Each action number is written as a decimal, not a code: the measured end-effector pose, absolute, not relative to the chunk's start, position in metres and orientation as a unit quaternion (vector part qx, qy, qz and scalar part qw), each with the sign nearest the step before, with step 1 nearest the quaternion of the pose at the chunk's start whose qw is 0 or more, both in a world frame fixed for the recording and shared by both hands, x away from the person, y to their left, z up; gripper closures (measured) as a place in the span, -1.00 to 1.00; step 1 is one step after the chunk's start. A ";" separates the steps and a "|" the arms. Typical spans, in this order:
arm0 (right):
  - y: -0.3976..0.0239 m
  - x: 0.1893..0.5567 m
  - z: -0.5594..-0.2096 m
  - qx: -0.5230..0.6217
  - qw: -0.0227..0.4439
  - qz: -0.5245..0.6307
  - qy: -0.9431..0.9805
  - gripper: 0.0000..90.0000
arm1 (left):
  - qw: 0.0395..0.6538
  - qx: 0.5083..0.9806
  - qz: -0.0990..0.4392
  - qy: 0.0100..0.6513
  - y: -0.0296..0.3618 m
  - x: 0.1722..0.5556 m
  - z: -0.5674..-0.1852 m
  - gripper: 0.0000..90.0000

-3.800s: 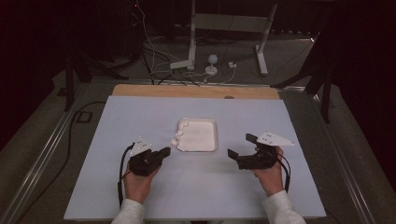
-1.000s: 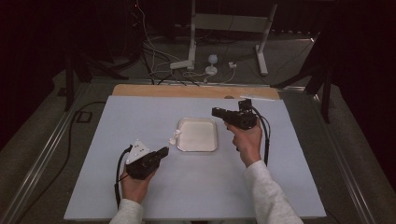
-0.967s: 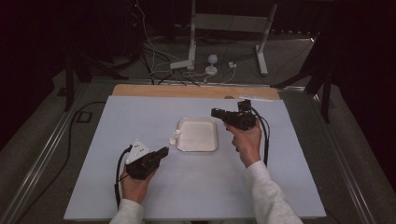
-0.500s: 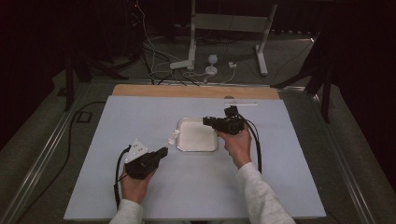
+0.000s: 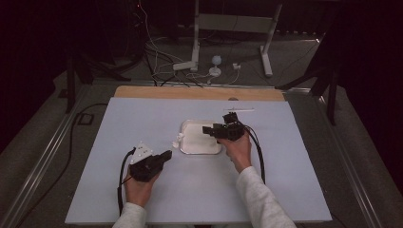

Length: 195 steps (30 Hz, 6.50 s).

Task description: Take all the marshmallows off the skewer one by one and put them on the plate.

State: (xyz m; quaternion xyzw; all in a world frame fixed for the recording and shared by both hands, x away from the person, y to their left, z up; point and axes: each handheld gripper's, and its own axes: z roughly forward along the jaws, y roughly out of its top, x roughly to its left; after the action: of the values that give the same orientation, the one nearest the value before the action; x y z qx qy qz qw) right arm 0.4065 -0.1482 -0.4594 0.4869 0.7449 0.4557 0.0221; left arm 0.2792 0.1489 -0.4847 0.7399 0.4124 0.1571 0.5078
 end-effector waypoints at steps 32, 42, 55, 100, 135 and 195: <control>-0.118 0.371 -0.446 0.431 -0.019 0.483 0.762 -0.73 | 0.523 0.735 0.152 0.404 0.141 0.277 -0.482 1.00; -0.102 0.371 -0.452 0.397 -0.119 0.506 0.756 0.42 | 0.527 0.739 0.151 0.392 0.137 0.276 -0.483 1.00; -0.104 0.373 -0.451 0.403 -0.184 0.536 0.719 0.70 | 0.530 0.747 0.149 0.373 0.134 0.276 -0.484 1.00; -0.115 0.377 -0.431 0.449 -0.084 0.582 0.673 0.82 | 0.512 0.755 0.177 0.369 0.135 0.270 -0.480 1.00; -0.162 0.393 -0.431 0.491 0.024 0.525 0.695 0.83 | 0.511 0.739 0.167 0.407 0.149 0.271 -0.484 1.00; -0.098 0.357 -0.462 0.396 -0.105 0.518 0.751 0.11 | 0.531 0.724 0.149 0.414 0.140 0.280 -0.483 0.99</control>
State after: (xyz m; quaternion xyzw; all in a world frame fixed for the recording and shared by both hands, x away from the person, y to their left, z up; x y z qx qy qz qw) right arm 0.3570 -0.0982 -0.4617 0.3960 0.7511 0.5177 -0.1051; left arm 0.2800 0.1397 -0.4828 0.7243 0.4142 0.1494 0.5306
